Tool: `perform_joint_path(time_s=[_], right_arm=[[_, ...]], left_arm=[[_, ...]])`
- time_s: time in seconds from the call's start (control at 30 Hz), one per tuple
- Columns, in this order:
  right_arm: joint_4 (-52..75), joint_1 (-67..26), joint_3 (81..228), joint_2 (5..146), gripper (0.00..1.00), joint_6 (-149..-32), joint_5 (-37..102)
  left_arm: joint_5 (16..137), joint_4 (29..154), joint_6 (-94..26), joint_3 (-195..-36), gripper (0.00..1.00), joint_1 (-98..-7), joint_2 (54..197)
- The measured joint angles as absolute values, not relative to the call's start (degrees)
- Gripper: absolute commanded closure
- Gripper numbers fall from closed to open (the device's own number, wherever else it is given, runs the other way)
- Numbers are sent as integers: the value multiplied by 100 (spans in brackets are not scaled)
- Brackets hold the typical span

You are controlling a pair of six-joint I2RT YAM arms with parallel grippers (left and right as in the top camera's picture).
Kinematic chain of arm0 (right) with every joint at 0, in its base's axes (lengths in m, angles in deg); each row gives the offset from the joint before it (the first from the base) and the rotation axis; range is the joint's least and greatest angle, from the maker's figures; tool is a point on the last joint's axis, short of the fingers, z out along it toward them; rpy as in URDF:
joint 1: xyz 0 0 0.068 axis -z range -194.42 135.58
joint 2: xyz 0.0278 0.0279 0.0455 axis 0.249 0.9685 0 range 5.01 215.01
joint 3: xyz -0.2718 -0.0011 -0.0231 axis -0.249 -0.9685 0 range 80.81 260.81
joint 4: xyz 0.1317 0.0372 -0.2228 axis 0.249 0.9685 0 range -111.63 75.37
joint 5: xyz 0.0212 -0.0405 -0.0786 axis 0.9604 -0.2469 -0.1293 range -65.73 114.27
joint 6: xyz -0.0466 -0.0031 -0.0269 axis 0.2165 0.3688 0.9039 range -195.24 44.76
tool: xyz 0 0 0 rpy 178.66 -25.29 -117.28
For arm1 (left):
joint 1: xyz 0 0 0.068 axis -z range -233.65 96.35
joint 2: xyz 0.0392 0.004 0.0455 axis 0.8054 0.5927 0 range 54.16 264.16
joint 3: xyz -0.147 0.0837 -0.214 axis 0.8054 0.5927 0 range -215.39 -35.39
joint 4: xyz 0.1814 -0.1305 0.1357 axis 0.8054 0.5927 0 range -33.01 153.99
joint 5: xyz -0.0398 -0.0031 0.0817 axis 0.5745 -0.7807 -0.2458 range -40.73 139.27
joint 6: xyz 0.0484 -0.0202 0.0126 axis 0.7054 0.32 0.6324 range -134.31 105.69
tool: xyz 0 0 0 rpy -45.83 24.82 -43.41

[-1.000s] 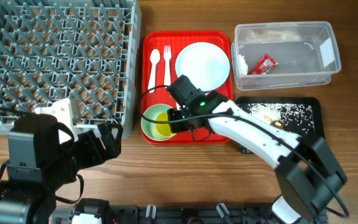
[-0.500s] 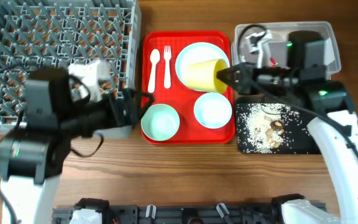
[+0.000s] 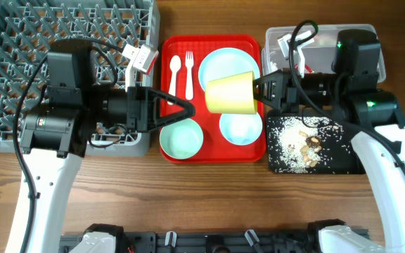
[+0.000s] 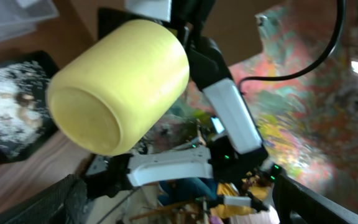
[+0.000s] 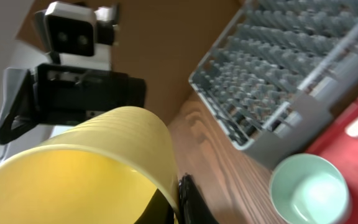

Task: Sort waste into correct bins and load items into the dishwasher rack
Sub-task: 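Lift the yellow cup and hand it to the left gripper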

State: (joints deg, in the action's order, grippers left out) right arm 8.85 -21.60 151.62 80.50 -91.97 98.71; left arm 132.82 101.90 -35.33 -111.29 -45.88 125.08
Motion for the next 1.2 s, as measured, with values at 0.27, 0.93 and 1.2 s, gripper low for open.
perform_joint_path(time_s=[0.27,0.93,1.2], right_arm=[[-929,-2726,15158,8052,95,-10122,10280],[-1292,-3552,15158,8085,96,-10863,9891],[-1292,-3554,15158,8120,96,-10863,9740]], left_arm=[[13667,10190,-3511,-11131,2,-4588,12510],[13750,10188,-3445,-11131,12,-4568,12510],[13737,10192,-3456,-11131,21,-4378,12510]])
